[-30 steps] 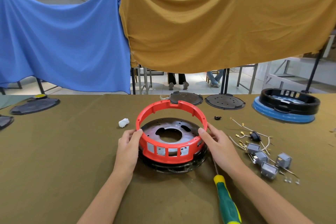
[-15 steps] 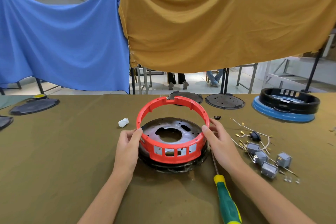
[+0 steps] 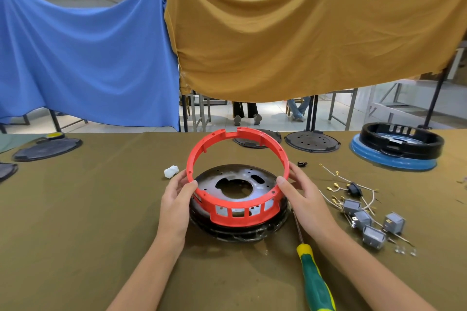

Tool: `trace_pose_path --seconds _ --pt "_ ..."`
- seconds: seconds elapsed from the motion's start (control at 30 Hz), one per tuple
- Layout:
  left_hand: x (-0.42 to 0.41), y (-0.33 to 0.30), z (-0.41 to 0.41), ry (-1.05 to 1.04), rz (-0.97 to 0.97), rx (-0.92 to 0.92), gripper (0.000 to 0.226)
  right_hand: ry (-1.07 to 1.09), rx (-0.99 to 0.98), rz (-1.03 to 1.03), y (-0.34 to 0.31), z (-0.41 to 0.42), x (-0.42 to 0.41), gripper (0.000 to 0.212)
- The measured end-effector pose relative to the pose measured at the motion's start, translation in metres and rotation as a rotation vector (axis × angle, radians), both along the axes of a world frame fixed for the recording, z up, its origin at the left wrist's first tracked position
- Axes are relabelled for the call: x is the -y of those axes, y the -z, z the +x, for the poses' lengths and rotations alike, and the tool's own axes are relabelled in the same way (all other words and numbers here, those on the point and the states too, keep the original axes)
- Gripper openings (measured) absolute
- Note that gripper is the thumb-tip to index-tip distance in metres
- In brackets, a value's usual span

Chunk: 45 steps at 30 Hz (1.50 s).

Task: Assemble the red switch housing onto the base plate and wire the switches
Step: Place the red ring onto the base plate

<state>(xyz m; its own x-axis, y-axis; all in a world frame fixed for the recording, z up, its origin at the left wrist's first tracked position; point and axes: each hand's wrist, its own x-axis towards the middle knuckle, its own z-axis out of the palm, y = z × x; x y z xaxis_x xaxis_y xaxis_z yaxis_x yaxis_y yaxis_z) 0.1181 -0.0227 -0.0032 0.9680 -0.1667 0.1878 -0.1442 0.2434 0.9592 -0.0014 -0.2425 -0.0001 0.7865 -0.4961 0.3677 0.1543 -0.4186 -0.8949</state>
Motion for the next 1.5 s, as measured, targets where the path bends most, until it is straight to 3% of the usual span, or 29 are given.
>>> trace_pose_path --seconds 0.2,0.4,0.57,0.7,1.1,1.5 --pt "0.0010 -0.0002 0.0004 0.029 -0.008 0.018 0.029 -0.001 0.008 0.033 -0.0026 0.0008 -0.0011 0.028" --pt "0.0009 -0.0014 0.0000 0.051 0.008 0.052 0.038 -0.021 0.023 0.034 -0.0012 0.0013 -0.0011 0.028" --pt "-0.0002 -0.0011 0.0003 0.027 0.011 0.061 0.039 0.005 0.022 0.020 -0.0004 -0.0001 -0.0012 0.056" --pt "0.0008 0.0002 0.0020 0.021 0.010 0.050 0.039 0.000 0.034 0.014 -0.0001 -0.0023 -0.0017 0.059" --pt "0.0000 0.0034 0.0035 -0.016 0.065 0.003 0.027 -0.002 -0.018 -0.002 0.0024 0.0011 -0.0010 0.052" --pt "-0.0009 0.0027 0.0024 -0.047 0.085 -0.030 0.025 -0.022 -0.062 -0.007 0.0010 0.0014 -0.0039 0.030"
